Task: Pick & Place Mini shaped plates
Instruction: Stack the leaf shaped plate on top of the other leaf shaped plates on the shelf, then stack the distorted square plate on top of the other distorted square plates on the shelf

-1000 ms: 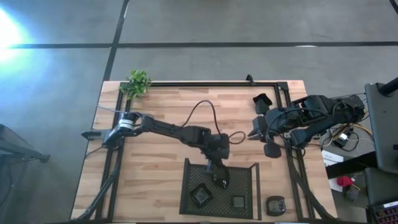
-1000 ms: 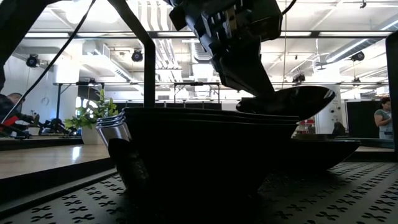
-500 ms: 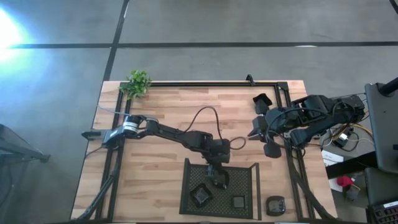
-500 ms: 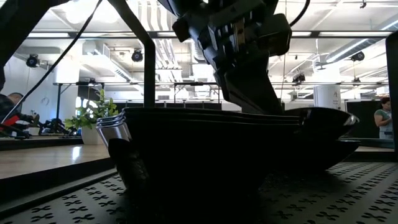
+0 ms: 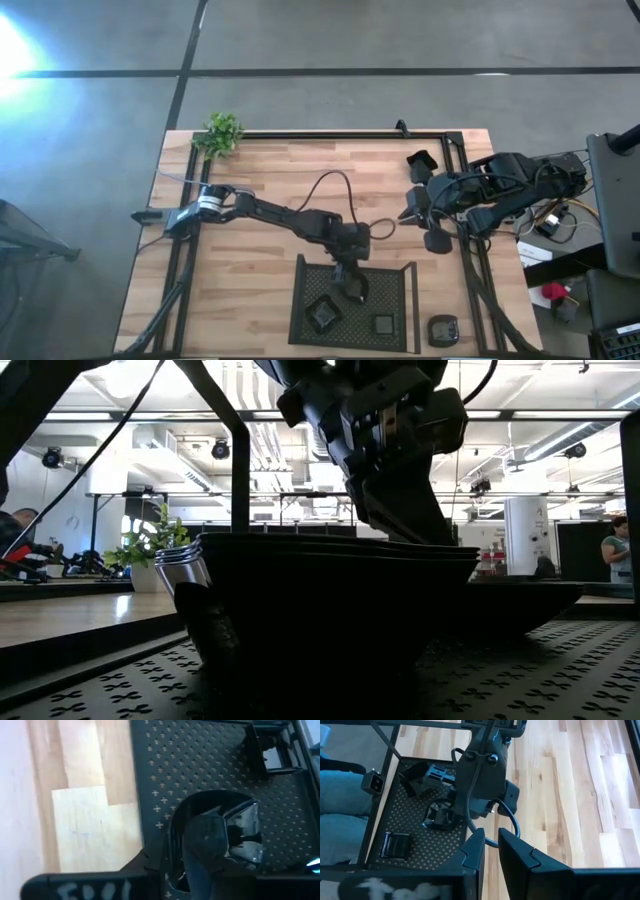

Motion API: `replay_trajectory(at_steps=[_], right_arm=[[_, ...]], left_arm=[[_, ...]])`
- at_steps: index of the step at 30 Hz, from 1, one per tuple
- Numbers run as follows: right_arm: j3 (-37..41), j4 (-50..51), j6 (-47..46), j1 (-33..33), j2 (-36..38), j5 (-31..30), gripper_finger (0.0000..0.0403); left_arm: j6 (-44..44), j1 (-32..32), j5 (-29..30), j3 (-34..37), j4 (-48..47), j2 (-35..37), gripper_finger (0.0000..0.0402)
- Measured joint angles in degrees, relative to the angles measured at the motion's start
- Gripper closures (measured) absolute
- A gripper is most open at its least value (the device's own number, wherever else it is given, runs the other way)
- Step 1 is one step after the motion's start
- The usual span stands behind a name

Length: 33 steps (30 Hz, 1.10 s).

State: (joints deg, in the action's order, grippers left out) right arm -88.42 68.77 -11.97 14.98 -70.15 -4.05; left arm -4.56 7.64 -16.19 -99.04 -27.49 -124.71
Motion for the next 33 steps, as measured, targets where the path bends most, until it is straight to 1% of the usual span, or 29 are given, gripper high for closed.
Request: replay_trajectory(at_steps=[7, 10, 16, 19, 22, 26, 33], right_arm=[[0.0, 0.02, 0.17, -0.04, 0.0, -0.76, 0.035], [0.0, 0.06, 0.2, -0.04, 0.02, -2.78, 0.035], [0.0, 1.51, -0.85, -0.56, 1.07, -8.25, 0.035], [0.0, 1.57, -2.3, -1.94, 1.78, -11.25, 0.035], [0.1, 2.17, -4.57, -4.67, 2.25, -14.1, 0.035], [0.63, 4.47, -5.96, -10.43, 2.17, -14.16, 0.035], [3.11, 6.96, -5.8, -23.25, 2.19, -14.12, 0.035]], left_arm=[[0.71, -0.61, 0.47, -0.01, -0.65, 3.16, 0.034], [1.76, -0.81, 2.18, -0.02, -1.89, 5.67, 0.0339], [4.14, -0.79, 11.99, -0.04, -4.34, 11.93, 0.0339], [4.43, -0.79, 15.28, -0.03, -5.77, 14.86, 0.0339], [4.99, -0.79, 16.38, 0.14, -6.14, 17.81, 0.0339], [6.23, -0.76, 17.13, 0.94, -6.53, 21.46, 0.0339], [6.93, -0.72, 22.92, 2.6, -7.04, 26.74, 0.0339]])
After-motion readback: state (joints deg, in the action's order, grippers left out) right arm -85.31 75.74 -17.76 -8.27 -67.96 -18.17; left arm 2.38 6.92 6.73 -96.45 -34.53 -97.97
